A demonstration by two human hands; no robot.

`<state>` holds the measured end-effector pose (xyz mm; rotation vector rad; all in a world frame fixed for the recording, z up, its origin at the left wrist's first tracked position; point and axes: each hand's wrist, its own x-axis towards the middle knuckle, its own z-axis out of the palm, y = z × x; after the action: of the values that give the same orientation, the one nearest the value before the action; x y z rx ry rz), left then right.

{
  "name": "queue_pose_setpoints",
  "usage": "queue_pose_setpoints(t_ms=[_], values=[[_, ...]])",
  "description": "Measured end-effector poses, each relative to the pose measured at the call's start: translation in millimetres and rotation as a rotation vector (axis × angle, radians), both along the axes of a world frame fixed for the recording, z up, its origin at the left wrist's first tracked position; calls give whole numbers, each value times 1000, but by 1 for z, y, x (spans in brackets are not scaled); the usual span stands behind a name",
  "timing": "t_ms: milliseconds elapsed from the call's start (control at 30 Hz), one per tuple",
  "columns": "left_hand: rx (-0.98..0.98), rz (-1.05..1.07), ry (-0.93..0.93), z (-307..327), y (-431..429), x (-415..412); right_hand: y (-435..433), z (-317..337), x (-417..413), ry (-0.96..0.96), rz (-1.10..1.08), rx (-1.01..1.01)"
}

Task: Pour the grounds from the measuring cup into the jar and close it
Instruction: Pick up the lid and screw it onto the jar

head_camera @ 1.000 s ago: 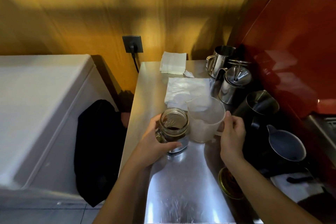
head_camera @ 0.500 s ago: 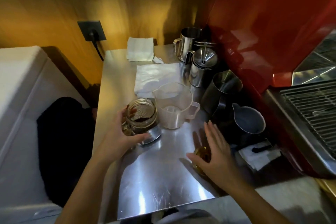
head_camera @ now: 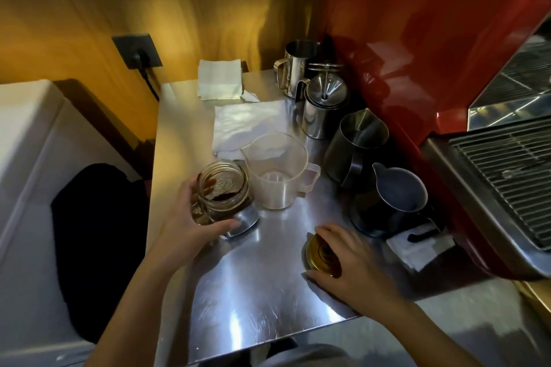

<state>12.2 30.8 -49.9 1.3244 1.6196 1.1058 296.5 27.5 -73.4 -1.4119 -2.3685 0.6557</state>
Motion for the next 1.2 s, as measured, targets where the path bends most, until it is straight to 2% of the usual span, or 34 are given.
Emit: queue_pose_setpoints(t_ms=[133, 333, 467, 633, 900, 1200], values=[[-28, -14, 2, 3, 3, -1, 8, 35, -14, 170, 52, -17], [-40, -15, -6, 4, 1, -2, 37, 83, -52, 331, 102, 116], [-34, -18, 3, 7, 2, 0, 55, 100, -85, 300, 194, 176], [-31, -38, -6, 10, 0, 1, 72, 104, -119, 210, 362, 68], [-24, -41, -109, 5, -1, 3, 89, 96, -141, 10, 528, 28], [4, -13, -113, -1, 1, 4, 102, 100, -140, 39, 672, 53]])
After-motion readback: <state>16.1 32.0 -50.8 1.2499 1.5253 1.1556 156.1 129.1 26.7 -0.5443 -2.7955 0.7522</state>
